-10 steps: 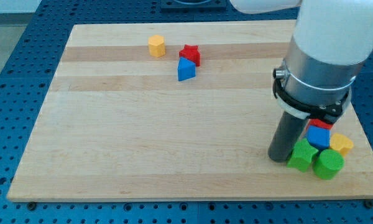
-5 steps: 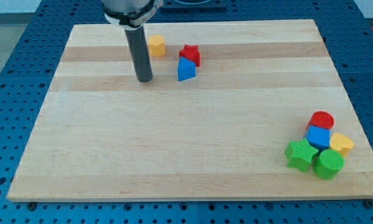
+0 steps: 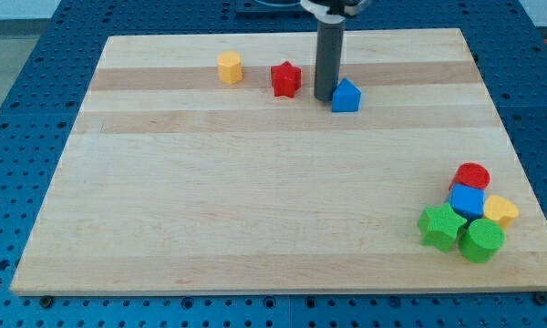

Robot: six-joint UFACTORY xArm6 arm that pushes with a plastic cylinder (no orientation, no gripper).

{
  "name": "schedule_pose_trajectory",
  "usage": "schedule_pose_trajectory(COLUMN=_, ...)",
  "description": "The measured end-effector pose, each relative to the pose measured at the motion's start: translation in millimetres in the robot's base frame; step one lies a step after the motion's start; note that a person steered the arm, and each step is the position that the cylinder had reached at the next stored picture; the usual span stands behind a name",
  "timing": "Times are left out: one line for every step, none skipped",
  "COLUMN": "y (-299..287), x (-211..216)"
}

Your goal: Push the blue triangle to the top of the red circle

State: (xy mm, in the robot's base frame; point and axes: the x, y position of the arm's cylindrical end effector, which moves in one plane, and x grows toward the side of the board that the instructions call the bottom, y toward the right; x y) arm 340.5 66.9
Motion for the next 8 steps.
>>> schedule_pose_trajectory(y=25, x=2)
schedule_pose_trajectory(y=47, x=9)
schedule_pose_trajectory(y=68, x=19)
schedule_pose_trajectory(y=89, x=30)
schedule_pose_trajectory(y=109, x=37)
schedule_pose_trajectory(y=112, x=19)
schedule_pose_trajectory(y=128, x=18)
schedule_pose_trajectory(y=128, x=36)
